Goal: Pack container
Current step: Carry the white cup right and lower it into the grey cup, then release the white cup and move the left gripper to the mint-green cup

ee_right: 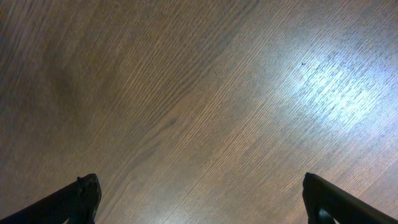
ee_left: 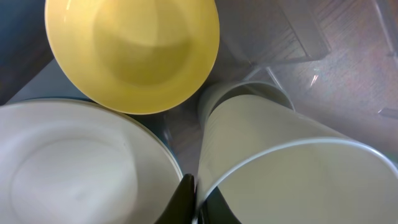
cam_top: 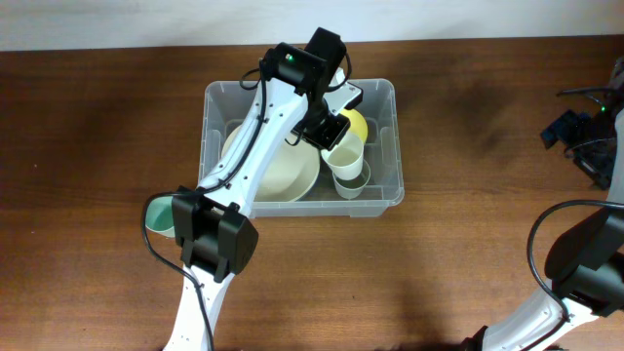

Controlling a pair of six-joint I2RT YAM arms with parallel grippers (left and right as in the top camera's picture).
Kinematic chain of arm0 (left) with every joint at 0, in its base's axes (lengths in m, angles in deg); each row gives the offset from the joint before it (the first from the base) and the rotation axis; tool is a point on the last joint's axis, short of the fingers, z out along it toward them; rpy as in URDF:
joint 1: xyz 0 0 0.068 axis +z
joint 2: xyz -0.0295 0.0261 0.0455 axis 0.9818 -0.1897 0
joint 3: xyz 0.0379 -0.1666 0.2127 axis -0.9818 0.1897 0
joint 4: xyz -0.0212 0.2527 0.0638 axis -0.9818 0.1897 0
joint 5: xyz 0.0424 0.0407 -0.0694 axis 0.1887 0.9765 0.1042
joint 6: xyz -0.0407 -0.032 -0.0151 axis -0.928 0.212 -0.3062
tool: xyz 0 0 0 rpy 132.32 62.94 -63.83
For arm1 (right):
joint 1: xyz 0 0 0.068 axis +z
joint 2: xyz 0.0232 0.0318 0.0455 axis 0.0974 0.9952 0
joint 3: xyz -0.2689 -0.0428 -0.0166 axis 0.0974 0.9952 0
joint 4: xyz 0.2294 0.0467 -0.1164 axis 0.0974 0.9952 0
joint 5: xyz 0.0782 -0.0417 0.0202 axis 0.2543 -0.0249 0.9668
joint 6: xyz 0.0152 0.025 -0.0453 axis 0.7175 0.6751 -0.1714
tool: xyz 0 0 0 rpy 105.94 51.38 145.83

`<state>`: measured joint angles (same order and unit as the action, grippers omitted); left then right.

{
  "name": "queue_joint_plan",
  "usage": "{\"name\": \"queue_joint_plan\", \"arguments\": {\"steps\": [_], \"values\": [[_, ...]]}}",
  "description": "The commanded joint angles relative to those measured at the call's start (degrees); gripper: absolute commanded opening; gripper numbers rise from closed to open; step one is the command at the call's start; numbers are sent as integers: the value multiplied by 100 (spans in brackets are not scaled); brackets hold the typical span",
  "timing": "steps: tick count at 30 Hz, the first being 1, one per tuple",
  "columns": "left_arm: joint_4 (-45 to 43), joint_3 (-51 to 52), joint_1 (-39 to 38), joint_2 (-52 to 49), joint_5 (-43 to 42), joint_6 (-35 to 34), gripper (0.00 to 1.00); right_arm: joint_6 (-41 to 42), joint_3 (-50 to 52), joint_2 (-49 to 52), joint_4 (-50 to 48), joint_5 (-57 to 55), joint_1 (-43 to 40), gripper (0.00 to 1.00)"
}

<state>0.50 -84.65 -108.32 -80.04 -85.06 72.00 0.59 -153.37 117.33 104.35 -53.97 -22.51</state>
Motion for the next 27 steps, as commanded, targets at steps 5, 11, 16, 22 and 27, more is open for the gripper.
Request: {"name": "queue_joint_plan", "arguments": {"steps": [5,11,16,22,27], "values": [[-35,44,-39,-52,15,-9,9,48,4,0,0,-11,7,99],[-42,46,-37,-79,20,-9,50,48,7,0,0,-11,7,99],[-286,-13,11,-76,409,-13,69,48,7,0,0,-11,7,99],[249,-717,442,-72,1923,-627,99,48,7,0,0,-11,7,99],[962,-1386,1143,-68,2474,-1270,99,48,7,0,0,-11,7,99]]}}
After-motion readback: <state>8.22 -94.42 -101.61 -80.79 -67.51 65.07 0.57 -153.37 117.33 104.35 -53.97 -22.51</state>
